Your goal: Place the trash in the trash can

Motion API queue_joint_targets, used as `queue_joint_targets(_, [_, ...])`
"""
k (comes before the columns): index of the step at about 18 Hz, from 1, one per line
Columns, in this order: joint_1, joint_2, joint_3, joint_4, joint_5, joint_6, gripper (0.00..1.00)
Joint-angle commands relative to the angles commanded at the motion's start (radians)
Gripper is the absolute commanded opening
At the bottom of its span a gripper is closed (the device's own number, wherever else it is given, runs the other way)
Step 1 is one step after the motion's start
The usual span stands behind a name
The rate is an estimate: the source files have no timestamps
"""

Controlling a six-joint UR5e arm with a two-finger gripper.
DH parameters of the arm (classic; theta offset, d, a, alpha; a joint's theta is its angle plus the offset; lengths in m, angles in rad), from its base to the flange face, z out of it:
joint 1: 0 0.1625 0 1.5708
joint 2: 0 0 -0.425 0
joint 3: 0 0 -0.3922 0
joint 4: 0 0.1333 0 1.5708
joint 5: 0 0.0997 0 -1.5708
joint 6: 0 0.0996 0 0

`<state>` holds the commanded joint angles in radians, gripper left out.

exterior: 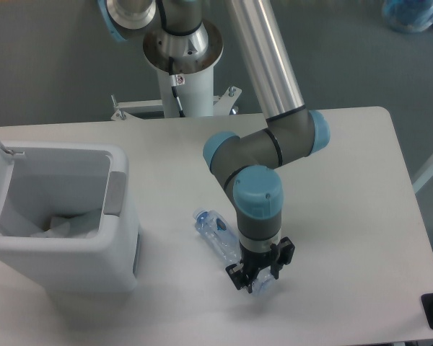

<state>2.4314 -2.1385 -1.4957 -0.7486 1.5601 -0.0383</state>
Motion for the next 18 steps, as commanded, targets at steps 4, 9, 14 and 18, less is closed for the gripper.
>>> queue_joint_targets(4, [0.0,0.025,0.005,0.002,-0.002,0.003,0.63])
queue_joint_targets(9, [0.005,0.152,0.018,0.003,-0.006,0.014,0.63])
queue_joint_targets(14, [0.002,0.251,0.044,0.026,-0.011,0.035,0.63])
queue_joint_targets(18, [0.0,0.325,0.112,0.046,-0.011,0.037,0.63])
